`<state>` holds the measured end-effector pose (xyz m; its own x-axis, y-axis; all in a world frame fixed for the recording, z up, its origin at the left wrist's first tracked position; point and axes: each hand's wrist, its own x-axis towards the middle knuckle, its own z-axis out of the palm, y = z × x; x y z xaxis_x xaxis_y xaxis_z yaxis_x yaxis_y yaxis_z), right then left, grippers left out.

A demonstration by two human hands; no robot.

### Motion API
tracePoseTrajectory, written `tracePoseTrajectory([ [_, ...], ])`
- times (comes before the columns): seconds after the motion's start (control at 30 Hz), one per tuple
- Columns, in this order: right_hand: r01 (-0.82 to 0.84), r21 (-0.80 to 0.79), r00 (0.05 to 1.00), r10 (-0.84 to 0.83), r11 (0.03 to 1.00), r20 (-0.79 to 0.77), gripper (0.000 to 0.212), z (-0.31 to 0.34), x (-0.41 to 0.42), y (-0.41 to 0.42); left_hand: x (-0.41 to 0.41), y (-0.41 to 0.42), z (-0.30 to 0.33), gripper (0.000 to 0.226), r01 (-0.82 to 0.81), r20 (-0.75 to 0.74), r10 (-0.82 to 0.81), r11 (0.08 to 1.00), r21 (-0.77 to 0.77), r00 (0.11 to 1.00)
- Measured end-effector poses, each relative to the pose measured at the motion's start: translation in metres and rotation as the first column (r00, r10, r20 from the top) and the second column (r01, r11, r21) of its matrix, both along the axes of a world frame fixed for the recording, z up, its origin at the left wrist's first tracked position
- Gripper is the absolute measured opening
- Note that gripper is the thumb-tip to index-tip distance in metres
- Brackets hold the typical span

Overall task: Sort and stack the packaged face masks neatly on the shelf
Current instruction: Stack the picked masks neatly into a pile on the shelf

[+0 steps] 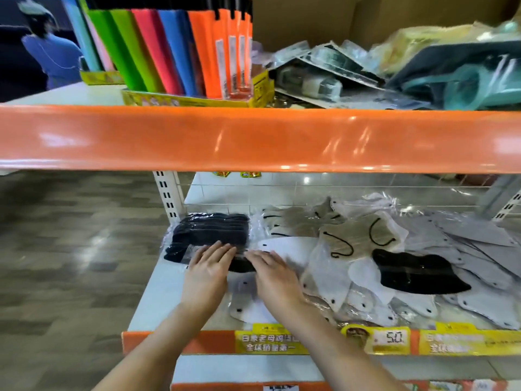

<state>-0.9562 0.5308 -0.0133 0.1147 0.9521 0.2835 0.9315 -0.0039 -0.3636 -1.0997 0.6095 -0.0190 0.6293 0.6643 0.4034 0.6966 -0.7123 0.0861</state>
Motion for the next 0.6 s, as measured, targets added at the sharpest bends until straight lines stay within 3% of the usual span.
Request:
tracePoseTrajectory([
  [0.2, 0.015, -0.048, 0.988, -0.008, 0.999, 0.156, 0.065, 0.001, -0.034, 0.044, -0.027, 0.034, -0.006, 0.046, -0.221, -0.141, 0.214, 0.975, -0.039, 0.967],
  [0.3, 0.079, -0.162, 0.971, -0.039, 0.984, 0.236, 0.064, -0.011, -0.043, 0.06, -0.034, 0.045, -0.009, 0.068, -0.234, -0.205, 0.199, 0.959, -0.163, 0.958],
  [0.37, 0.102, -0.199, 0.975, -0.058, 0.975, 0.216, 0.057, -0.021, -0.05, 0.064, -0.034, 0.046, -0.012, 0.066, -0.229, -0.282, 0.165, 0.95, -0.212, 0.945],
  [0.47, 0.089, -0.093, 0.971, -0.066, 0.992, 0.229, 0.043, -0.03, -0.057, 0.06, -0.037, 0.052, -0.024, 0.06, -0.234, -0.32, 0.138, 0.929, -0.286, 0.937],
  [0.6, 0.092, -0.008, 0.964, -0.087, 0.996, 0.252, 0.03, -0.035, -0.057, 0.06, -0.039, 0.055, -0.03, 0.108, -0.182, -0.238, 0.112, 0.938, -0.294, 0.965],
])
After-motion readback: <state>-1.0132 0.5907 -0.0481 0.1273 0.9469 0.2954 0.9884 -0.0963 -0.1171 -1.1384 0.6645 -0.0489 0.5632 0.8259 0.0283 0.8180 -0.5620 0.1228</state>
